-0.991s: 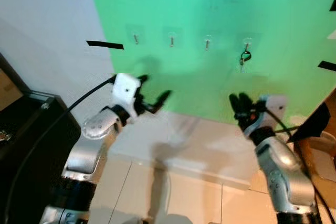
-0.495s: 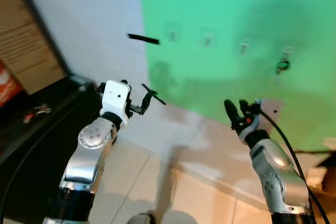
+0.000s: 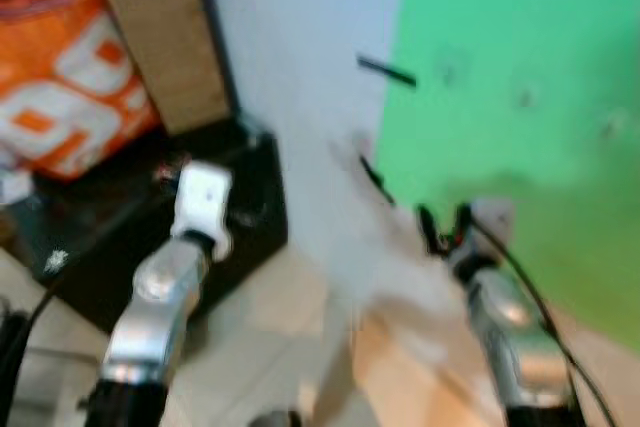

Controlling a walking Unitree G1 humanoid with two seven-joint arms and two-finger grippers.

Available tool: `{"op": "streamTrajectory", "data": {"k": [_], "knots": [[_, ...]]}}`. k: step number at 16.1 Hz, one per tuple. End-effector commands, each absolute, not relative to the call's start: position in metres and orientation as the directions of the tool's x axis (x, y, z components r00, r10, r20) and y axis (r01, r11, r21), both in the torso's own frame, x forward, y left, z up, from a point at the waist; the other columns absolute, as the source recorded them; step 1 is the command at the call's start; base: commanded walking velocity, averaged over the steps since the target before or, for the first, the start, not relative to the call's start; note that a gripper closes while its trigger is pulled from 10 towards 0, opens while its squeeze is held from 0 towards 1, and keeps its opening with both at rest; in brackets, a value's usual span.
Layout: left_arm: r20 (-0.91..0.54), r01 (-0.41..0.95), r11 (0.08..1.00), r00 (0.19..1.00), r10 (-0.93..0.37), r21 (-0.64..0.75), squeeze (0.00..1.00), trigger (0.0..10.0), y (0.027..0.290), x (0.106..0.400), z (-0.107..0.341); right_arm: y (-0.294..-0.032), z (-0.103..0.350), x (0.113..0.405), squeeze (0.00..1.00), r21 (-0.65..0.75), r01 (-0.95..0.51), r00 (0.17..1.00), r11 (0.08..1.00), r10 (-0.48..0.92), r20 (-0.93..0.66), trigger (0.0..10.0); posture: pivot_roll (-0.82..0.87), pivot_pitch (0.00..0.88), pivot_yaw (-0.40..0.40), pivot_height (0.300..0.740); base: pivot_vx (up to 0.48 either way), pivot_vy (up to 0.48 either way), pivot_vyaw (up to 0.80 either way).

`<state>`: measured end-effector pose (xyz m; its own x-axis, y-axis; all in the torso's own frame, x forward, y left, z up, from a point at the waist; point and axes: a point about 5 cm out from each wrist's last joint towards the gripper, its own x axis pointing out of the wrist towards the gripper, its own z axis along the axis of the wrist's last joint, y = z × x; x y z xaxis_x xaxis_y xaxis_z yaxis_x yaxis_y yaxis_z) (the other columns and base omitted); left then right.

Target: Hang keys on a hook

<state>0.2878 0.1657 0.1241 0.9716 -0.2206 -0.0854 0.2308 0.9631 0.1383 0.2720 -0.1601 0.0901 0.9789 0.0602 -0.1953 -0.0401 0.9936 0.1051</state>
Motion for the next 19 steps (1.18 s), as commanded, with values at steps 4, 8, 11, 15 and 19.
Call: {"op": "streamTrajectory", "data": {"k": [4,8,11,15,19], "knots": [[-0.083,0.236,0.962,0.970,-0.227,0.135,0.09,10.0,0.1605,0.2873,0.1278,-0.1657,0.0911,0.2754,1.00,0.098,-0.022,0.981,0.995,0.040,-0.192,10.0,-0.08,0.000,0.036,0.740,0.198,0.000,0.80],[-0.073,0.223,0.965,0.974,-0.214,0.142,0.09,10.0,0.1619,0.2913,0.1310,-0.1608,0.0953,0.2821,1.00,0.086,-0.029,0.983,0.996,0.044,-0.176,10.0,-0.08,0.000,0.037,0.740,0.271,0.000,0.38],[-0.070,0.232,0.963,0.972,-0.224,0.135,0.10,10.0,0.1603,0.2927,0.1321,-0.1640,0.0949,0.2801,1.00,0.076,-0.012,0.984,0.997,0.025,-0.174,10.0,-0.10,0.000,0.041,0.740,0.288,0.000,0.00],[-0.073,0.248,0.959,0.968,-0.240,0.140,0.11,10.0,0.1600,0.2940,0.1318,-0.1621,0.0931,0.2761,1.00,0.075,-0.018,0.984,0.997,0.032,-0.177,10.0,-0.10,0.000,0.046,0.740,0.319,0.000,0.00],[-0.077,0.248,0.959,0.968,-0.239,0.139,0.11,10.0,0.1608,0.2938,0.1316,-0.1579,0.0930,0.2755,1.00,0.085,-0.032,0.982,0.996,0.047,-0.181,10.0,-0.10,0.000,0.035,0.740,0.316,0.000,0.00]]}}
